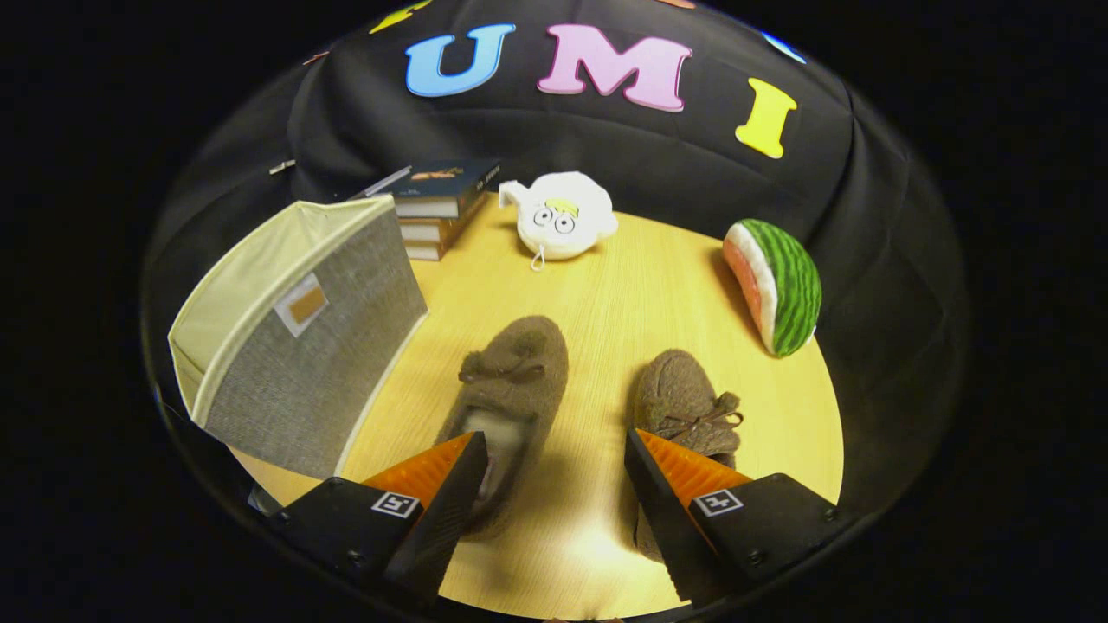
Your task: Open the storage box then place both shoes into the box .Put the left shoe in first, then the right shoe, with the right side of both shoes facing outward in a uniform manner.
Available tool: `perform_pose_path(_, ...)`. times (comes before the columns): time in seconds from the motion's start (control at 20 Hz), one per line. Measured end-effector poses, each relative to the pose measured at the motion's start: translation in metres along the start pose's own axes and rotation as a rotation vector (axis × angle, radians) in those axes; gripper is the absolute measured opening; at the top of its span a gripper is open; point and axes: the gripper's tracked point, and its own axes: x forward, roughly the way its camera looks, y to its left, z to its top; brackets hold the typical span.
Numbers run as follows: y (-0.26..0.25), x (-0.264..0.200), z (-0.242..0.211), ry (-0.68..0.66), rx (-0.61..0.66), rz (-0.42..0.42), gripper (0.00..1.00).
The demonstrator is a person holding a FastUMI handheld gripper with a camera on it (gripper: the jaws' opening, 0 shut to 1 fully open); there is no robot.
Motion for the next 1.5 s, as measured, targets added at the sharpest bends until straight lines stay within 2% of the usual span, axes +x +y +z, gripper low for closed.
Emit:
perform_pose_path(0.3,-0.005,0.045,0.001,0.098,0.11,0.015,0.98)
perform_pose_path(0.4,0.002,0.054,-0.001,0.138,0.163,0.031,0.85)
perform_pose_path(0.45,0.005,0.056,-0.002,0.157,0.182,0.034,0.72)
perform_pose_path(0.5,0.008,0.058,-0.003,0.166,0.193,0.04,0.66)
perform_pose_path(0.55,0.011,0.058,-0.003,0.173,0.194,0.046,0.53)
perform_pose_path(0.7,0.017,0.057,-0.003,0.183,0.18,0.049,0.24)
perform_pose_path(0.75,0.017,0.058,-0.004,0.189,0.194,0.049,0.23)
perform_pose_path(0.85,0.018,0.059,-0.003,0.201,0.214,0.061,0.11)
perform_pose_path(0.95,0.017,0.057,-0.003,0.191,0.207,0.067,0.06)
perform_pose_path(1.1,0.023,0.046,0.004,0.18,0.247,0.089,0.05)
perform_pose_path(1.3,0.024,0.013,0.033,0.086,0.237,0.107,0.05)
perform_pose_path(1.5,0.026,-0.03,0.069,0.001,0.307,0.131,0.05)
